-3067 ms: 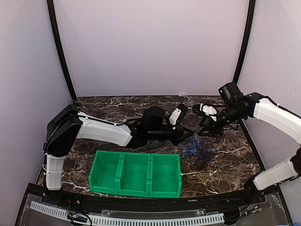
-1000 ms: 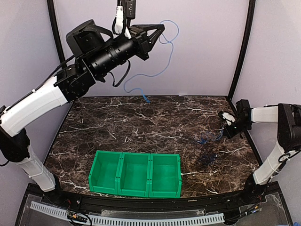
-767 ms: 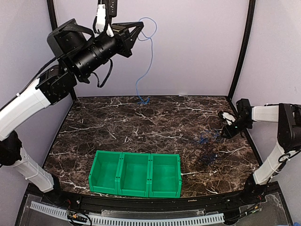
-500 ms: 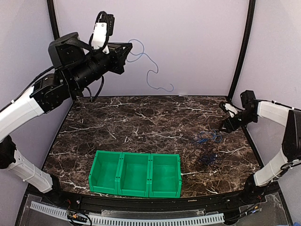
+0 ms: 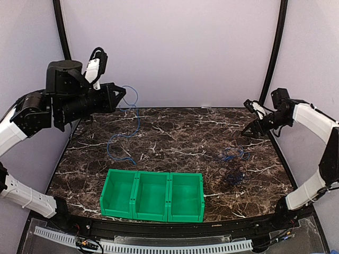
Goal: Untangle the cables
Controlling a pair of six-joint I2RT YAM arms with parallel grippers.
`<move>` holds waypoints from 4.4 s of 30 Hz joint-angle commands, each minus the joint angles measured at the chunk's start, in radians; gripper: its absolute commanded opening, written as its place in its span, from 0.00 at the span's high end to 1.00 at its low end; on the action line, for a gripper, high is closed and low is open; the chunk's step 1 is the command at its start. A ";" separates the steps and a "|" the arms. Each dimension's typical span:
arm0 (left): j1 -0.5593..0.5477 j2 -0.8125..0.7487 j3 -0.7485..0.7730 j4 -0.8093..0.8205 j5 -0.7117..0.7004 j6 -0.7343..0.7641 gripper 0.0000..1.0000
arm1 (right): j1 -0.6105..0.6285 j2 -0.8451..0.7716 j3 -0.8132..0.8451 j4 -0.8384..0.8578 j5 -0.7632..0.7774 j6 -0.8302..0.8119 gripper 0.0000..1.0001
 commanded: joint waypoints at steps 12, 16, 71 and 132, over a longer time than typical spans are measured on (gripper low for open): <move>-0.001 -0.217 -0.208 -0.357 0.177 -0.429 1.00 | 0.073 0.004 -0.041 0.087 -0.036 0.031 0.23; -0.001 -0.197 -0.184 -0.397 0.155 -0.425 1.00 | 0.076 0.002 -0.045 0.091 -0.042 0.037 0.23; 0.007 0.255 -0.450 -0.384 0.291 -0.433 1.00 | 0.130 0.068 -0.069 0.138 -0.099 0.062 0.25; 0.081 0.751 0.205 0.294 0.663 -0.105 0.42 | -0.050 0.447 0.101 -0.090 -0.079 0.129 0.76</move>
